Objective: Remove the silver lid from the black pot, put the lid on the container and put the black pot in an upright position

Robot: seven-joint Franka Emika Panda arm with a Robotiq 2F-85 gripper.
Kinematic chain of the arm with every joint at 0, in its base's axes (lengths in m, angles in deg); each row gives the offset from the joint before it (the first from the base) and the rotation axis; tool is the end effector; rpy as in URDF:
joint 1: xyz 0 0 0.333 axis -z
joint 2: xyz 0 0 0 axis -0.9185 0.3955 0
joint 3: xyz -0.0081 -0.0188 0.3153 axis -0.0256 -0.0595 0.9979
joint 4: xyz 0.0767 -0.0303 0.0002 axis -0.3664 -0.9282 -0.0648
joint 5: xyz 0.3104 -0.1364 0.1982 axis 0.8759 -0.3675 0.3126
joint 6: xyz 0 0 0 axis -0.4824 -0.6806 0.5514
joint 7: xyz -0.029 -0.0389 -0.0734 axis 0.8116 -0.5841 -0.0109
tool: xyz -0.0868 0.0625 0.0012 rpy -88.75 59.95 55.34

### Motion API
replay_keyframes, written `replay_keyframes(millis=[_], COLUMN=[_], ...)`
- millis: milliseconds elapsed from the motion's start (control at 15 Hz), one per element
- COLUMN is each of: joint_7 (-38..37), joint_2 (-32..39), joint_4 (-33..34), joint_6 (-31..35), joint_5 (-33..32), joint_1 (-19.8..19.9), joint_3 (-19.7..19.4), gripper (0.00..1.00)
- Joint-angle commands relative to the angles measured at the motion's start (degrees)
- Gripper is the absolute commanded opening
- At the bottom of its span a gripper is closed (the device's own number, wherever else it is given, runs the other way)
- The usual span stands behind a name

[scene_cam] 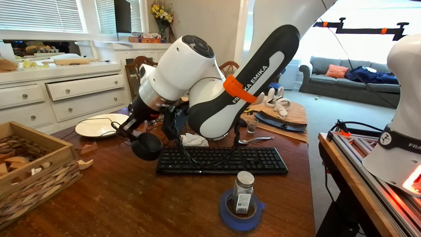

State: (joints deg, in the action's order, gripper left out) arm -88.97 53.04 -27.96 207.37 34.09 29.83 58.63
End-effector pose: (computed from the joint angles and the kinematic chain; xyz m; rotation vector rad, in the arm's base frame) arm 0.6879 0.1616 0.2079 2.7988 0.1098 1.1169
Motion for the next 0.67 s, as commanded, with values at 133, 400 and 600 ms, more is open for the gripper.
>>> replay_keyframes(millis=[133, 400, 600], joint_7=[4.1, 1.1, 0.0], joint_2=[0.1, 4.5, 5.8], joint_4=[0.0, 1.3, 2.2], joint_6=[0.1, 1.8, 2.5], joint_5=[4.4, 6.1, 7.0], joint_1=[-0.3, -6.7, -7.0], joint_3=[0.2, -9.6, -11.2], gripper=[0.23, 0.06, 0.06])
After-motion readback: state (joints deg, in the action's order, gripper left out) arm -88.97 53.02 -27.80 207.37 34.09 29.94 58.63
